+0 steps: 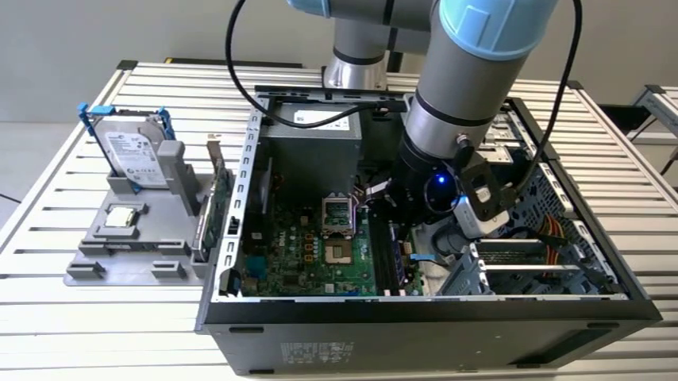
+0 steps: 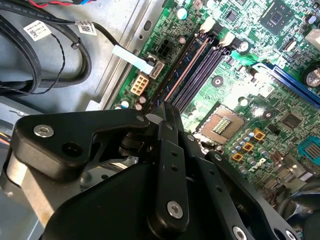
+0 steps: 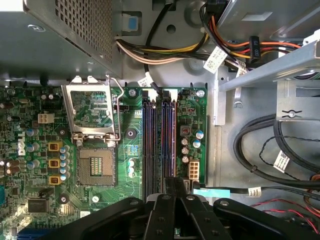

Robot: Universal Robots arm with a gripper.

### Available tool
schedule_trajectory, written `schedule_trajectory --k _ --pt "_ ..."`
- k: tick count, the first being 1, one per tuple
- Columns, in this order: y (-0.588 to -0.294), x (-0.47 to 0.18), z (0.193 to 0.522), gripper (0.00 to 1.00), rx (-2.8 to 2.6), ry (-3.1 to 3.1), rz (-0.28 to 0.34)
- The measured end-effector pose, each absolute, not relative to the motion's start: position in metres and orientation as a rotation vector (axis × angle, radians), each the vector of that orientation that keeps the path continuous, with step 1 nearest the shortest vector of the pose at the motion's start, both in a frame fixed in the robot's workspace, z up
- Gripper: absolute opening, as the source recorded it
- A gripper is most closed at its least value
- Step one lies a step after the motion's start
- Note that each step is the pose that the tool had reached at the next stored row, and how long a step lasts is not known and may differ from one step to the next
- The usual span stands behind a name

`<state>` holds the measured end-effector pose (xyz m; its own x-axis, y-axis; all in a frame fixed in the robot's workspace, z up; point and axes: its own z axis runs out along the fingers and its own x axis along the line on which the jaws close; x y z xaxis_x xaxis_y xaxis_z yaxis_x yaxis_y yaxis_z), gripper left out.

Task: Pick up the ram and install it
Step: 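Press down the ram until it locks into place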

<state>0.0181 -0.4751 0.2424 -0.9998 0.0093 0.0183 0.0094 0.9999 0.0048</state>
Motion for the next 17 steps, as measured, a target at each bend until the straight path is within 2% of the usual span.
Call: schedule_trajectory --k 17 --pt "-0.4751 0.0181 0.2425 0.00 0.155 -3.119 -0.006"
